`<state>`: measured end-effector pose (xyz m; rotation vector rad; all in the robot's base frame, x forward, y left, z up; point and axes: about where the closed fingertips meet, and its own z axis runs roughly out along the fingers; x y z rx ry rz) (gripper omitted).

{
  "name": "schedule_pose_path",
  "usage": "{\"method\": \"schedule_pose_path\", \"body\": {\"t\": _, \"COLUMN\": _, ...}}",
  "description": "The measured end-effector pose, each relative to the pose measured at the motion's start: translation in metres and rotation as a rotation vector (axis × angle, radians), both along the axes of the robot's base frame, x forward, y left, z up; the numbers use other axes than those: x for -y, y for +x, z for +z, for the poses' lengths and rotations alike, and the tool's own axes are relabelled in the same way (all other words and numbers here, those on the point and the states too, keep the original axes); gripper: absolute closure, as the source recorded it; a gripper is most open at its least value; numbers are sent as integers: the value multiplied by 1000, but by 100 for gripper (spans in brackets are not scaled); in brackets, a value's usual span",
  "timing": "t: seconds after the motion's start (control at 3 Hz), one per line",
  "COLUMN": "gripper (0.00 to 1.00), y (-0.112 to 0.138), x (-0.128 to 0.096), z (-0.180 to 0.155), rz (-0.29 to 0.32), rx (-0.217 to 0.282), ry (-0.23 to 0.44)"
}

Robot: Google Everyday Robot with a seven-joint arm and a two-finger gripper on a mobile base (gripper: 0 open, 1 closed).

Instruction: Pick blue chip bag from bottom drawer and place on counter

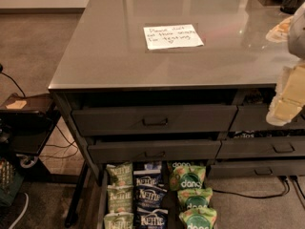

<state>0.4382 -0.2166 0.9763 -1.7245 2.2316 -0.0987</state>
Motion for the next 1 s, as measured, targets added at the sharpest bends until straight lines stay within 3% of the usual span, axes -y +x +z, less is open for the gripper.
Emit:
{"method": "schedule_pose_path", "body": {"t": 0.33, "gripper": 0, "y": 0, "x": 0, "z": 0, "rz": 0, "rx": 0, "ry": 0}}
{"method": "schedule_pose_path", "body": {"t": 0.67, "gripper": 0, "y": -8, "x": -9, "z": -21, "rz": 5, "rx": -12, "ry": 60}}
{"method": "schedule_pose_path", "body": {"t": 1.0, "gripper": 0, "y": -26, "x": -31, "z": -62, "rz": 11, "rx": -18, "ry": 165}}
